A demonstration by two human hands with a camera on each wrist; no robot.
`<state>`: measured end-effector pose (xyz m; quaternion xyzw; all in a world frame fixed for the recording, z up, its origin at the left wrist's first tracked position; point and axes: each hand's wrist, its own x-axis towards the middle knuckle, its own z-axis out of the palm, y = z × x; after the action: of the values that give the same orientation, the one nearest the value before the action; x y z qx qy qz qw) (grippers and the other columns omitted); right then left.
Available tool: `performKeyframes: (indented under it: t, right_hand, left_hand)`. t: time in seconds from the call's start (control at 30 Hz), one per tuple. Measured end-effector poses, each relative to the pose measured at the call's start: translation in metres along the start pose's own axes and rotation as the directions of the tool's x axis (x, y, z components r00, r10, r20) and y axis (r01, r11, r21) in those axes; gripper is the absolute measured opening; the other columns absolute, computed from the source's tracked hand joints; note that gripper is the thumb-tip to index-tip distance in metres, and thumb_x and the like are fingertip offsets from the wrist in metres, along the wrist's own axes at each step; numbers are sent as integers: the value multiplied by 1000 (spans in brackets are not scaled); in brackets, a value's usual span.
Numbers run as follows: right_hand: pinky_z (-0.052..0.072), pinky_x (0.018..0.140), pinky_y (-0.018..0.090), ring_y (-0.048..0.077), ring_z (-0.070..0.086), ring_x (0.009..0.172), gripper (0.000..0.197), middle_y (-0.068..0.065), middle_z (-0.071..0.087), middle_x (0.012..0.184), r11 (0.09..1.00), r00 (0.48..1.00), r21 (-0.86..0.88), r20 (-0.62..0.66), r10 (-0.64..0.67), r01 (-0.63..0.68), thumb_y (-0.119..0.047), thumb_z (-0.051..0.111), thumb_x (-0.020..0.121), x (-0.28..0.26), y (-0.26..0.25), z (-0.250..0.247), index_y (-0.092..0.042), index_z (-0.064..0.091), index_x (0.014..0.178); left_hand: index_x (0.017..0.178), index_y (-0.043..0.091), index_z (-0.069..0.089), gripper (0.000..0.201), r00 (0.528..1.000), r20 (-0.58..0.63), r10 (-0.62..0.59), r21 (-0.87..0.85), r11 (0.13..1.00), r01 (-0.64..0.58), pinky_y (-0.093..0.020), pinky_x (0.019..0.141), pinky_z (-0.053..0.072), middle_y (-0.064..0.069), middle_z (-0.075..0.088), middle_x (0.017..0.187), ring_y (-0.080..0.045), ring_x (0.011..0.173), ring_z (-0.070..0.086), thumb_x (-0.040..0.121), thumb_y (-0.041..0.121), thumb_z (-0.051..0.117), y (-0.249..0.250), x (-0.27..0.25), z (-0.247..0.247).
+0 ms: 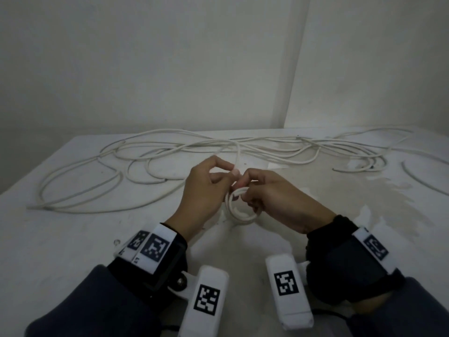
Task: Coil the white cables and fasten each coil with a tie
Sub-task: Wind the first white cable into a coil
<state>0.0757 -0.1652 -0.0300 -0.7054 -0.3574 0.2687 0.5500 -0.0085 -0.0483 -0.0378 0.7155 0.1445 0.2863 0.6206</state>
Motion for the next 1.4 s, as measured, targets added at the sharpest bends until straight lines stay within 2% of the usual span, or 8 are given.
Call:
performKeyframes:
  t: [0.27,0.4,0.6,0.73,0.83,1.1,1.27,1.4]
  right_hand:
    - [37,58,25,5,47,58,27,8,55,81,998,1000,-66,-11,-10,10,6,47,89,-3,0,-4,-19,38,93]
    - [42,57,27,7,49,61,39,7,52,77,991,998,-123,10,-56,56,5,49,90,-4,-1,-6,-29,30,92]
    - [59,70,41,20,65,60,27,7,68,64,982,966,-184,-243,-88,44,-8,84,68,-6,-1,-15,-15,65,87]
    - [38,58,16,-1,54,57,17,-16,65,57,870,942,-492,-286,-178,15,-43,81,67,-8,-5,-20,-28,76,73]
    - [34,75,22,8,49,85,12,-12,55,81,778,906,-624,-289,-309,66,-55,73,67,-7,-8,-23,-43,72,68]
    - [49,76,26,15,61,74,36,4,66,72,968,971,82,-61,-232,237,-22,47,100,-4,-7,-6,-13,66,71]
    - [50,90,35,23,62,77,32,4,60,60,849,997,522,-27,-78,81,-17,41,100,-7,-11,1,-5,60,78]
    - [46,67,26,9,58,56,31,-6,43,46,770,995,638,-77,58,4,-20,38,102,-3,-10,1,-8,56,80]
  left_hand:
    - [123,13,64,32,961,247,-122,-157,974,164,-30,80,57,-18,68,114,-21,96,68,91,11,59,-5,0,0]
    - [120,10,65,29,963,261,-67,-78,993,90,-20,68,51,-15,68,115,-18,85,61,96,4,51,-2,-1,1]
    - [109,23,66,29,958,254,134,221,956,-193,-6,68,39,4,60,95,11,71,55,97,4,47,4,-1,0]
    - [109,19,70,28,961,200,192,248,939,-239,-20,92,46,-3,66,109,-10,106,60,97,5,49,6,-1,0]
    - [103,21,69,26,960,145,238,167,951,-261,-17,87,46,1,68,103,-6,98,61,96,5,49,11,-2,2]
    - [96,16,62,19,987,-52,152,-204,966,-159,-13,71,47,2,62,79,1,69,58,97,4,48,14,1,9]
    - [92,17,67,16,993,-60,105,-210,971,-115,-16,69,50,2,66,80,-7,75,60,96,11,53,9,3,8]
    - [97,15,70,12,994,-21,105,-149,983,-107,-16,71,50,5,69,85,-4,79,63,93,15,58,10,4,4]
